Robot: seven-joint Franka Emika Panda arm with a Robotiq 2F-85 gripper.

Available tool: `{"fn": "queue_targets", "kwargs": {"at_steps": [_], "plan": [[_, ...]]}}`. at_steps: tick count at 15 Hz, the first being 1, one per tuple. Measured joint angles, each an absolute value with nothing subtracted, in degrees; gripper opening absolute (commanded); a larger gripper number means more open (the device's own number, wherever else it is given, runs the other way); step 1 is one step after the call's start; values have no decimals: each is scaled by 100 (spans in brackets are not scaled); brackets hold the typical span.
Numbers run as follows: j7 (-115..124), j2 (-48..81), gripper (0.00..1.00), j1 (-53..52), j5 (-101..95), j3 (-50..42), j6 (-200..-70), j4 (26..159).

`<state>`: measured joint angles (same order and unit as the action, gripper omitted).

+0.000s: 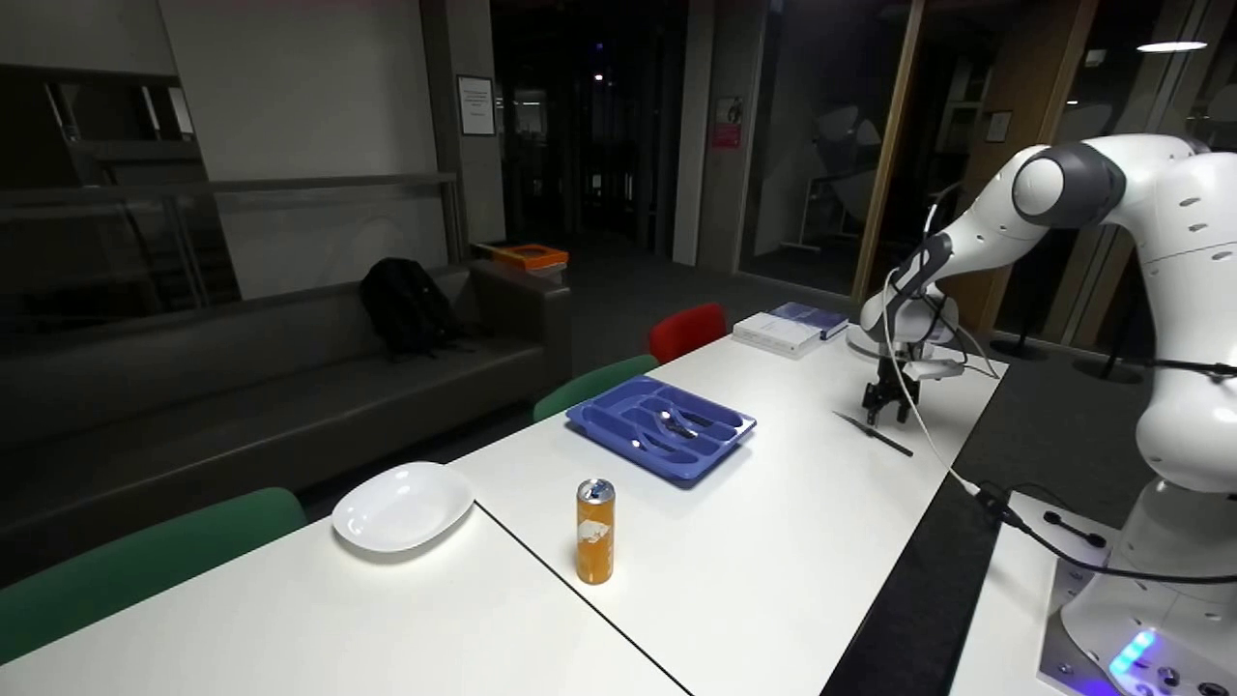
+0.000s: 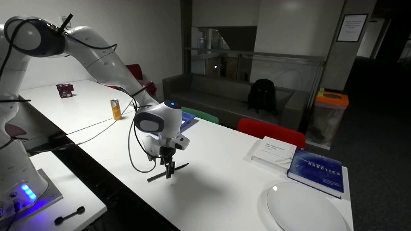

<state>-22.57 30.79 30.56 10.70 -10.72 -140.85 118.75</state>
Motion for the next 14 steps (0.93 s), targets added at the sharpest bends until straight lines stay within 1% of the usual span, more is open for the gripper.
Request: {"fn": "queue_targets", "kwargs": {"at_steps": [4,12,13,14], "plan": [[-2268,3223,100,3159,1172,-1047,-14439,11912],[-2246,3405,100,3085,1142,-973,-14639,11945],[-2245,3405,75,3080,1140,-973,-14642,11945],[-2245,3405,74,3079,1140,-973,-14643,11945]]}}
